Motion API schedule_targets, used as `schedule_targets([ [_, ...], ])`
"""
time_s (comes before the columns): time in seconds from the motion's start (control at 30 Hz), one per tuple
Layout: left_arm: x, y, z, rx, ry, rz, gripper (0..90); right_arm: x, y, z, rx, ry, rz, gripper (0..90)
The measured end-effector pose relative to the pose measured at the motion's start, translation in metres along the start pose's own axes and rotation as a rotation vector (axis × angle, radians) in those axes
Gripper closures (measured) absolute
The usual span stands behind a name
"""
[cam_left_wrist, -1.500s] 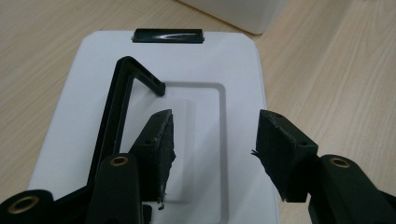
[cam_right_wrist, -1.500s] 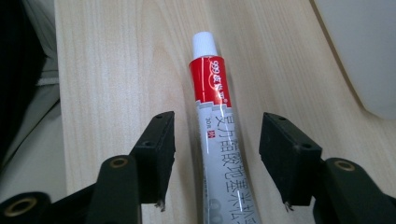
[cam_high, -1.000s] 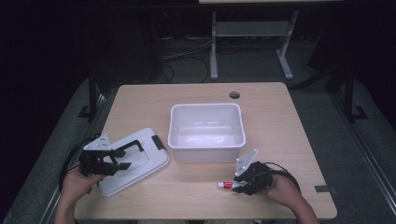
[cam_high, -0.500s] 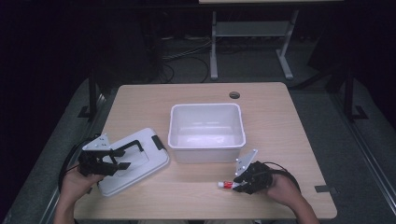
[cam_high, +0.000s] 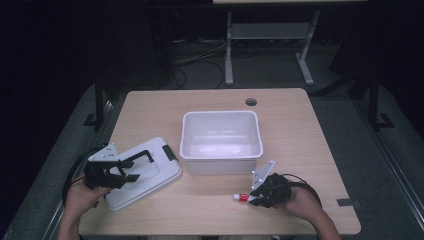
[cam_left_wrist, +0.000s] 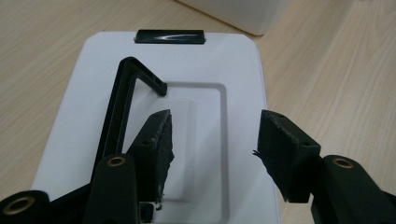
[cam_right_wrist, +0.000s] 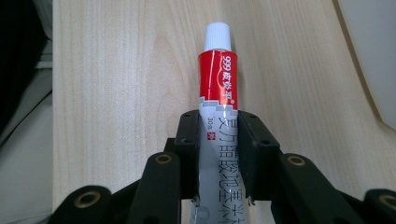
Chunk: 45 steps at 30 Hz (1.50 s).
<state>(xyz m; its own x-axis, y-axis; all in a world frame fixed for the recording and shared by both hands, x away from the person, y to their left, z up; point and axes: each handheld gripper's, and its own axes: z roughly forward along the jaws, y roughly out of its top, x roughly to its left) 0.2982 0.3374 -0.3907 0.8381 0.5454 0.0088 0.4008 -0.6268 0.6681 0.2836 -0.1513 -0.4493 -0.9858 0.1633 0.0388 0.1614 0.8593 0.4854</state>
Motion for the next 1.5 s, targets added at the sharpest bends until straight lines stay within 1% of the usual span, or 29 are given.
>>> schedule_targets([
  [0.03, 0.000, 0.000, 0.000, -0.003, 0.000, -0.006, 44.3, 0.000, 0.000, 0.000, 0.000, -0.001, -0.001, 70.8],
  [0.1, 0.000, 0.000, 0.000, -0.002, -0.001, -0.001, 44.3, 0.001, 0.000, 0.000, 0.000, -0.003, -0.002, 71.1],
  [0.17, 0.000, -0.001, 0.000, -0.005, -0.001, -0.005, 44.3, 0.001, 0.000, 0.000, 0.000, -0.006, -0.007, 71.2],
  [0.4, 0.000, -0.001, 0.000, -0.002, -0.002, -0.006, 44.2, 0.000, -0.001, -0.001, 0.000, 0.005, 0.011, 71.5],
  [0.57, 0.000, -0.001, 0.000, -0.004, -0.001, -0.002, 44.3, 0.001, -0.001, -0.002, 0.004, 0.004, 0.013, 71.5],
  [0.7, 0.001, -0.001, -0.001, -0.006, -0.003, -0.002, 44.2, 0.001, -0.001, -0.004, -0.008, 0.006, 0.020, 71.5],
  [0.93, 0.000, 0.000, -0.002, -0.008, -0.003, -0.002, 44.0, 0.002, 0.000, -0.005, -0.006, 0.007, 0.014, 71.5],
  [1.13, 0.000, -0.001, -0.002, -0.008, -0.003, -0.006, 43.3, 0.002, 0.007, -0.014, -0.006, -0.004, -0.004, 71.5],
  [1.3, 0.000, -0.001, -0.002, -0.008, -0.002, -0.006, 42.8, 0.002, 0.012, -0.019, -0.011, 0.002, -0.012, 71.5],
  [1.37, 0.000, -0.001, -0.002, -0.010, 0.000, -0.013, 42.4, 0.002, 0.012, -0.020, -0.015, 0.006, -0.010, 71.5],
  [1.5, 0.001, -0.001, -0.001, -0.007, -0.001, -0.014, 41.5, 0.002, 0.015, -0.023, -0.016, 0.012, -0.011, 71.5],
])
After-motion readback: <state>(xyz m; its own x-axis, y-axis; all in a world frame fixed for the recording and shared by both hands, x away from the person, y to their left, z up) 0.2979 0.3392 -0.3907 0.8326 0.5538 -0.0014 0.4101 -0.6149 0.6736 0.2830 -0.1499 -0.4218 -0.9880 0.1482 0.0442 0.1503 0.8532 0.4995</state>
